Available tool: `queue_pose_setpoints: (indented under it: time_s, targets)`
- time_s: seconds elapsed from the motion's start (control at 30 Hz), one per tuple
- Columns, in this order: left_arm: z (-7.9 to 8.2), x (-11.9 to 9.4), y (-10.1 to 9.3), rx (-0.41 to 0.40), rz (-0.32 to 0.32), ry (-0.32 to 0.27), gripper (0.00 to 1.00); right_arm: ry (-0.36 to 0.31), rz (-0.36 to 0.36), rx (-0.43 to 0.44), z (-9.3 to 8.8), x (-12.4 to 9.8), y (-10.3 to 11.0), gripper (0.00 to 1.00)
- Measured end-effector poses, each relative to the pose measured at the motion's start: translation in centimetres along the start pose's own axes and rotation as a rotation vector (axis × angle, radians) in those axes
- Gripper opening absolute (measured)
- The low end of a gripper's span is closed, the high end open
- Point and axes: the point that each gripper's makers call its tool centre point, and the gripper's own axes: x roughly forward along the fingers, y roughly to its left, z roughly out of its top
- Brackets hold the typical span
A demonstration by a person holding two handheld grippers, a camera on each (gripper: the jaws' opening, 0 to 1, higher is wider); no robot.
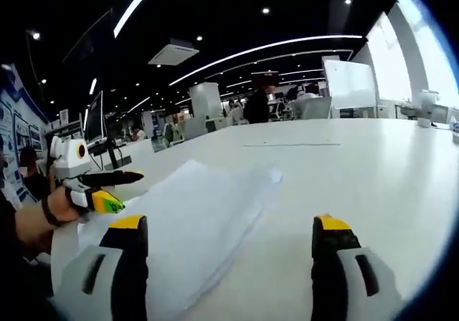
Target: Organize the stack of printing papers by aligning and flattening the scattered papers on the table
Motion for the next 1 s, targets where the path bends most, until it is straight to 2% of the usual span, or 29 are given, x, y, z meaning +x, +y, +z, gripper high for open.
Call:
queue_pose_setpoints:
  time_s: [0.13, 0.33, 0.53, 0.7, 1.0]
  targets:
    - [-0.1, -0.6, 0.5, -0.009, 0.003, -0.002, 0.97, 0.023, 0.0, -0.019, -0.3, 0.0, -0.1, 0.9]
    - [-0.1, -1.5, 0.7, -0.039, -0.015, -0.006, 0.97, -0.005, 0.015, -0.015, 0.2, -0.3, 0.0, 0.9]
    - [-0.3, -2.5, 1.0, -0.035, -0.012, -0.004, 0.97, -0.006, 0.006, -0.01, 0.1, -0.6, -0.4, 0.9]
    - [-0.3, -3.6, 1.7, -0.004, 0.021, -0.014, 0.97, -0.025, 0.008, 0.024, 0.3, -1.1, -0.6, 0.9]
    - [-0.2, -5.4, 2.6, -0.015, 0.054, -0.033, 0.96, -0.05, -0.001, 0.053, 0.4, -2.5, -0.8, 0.9]
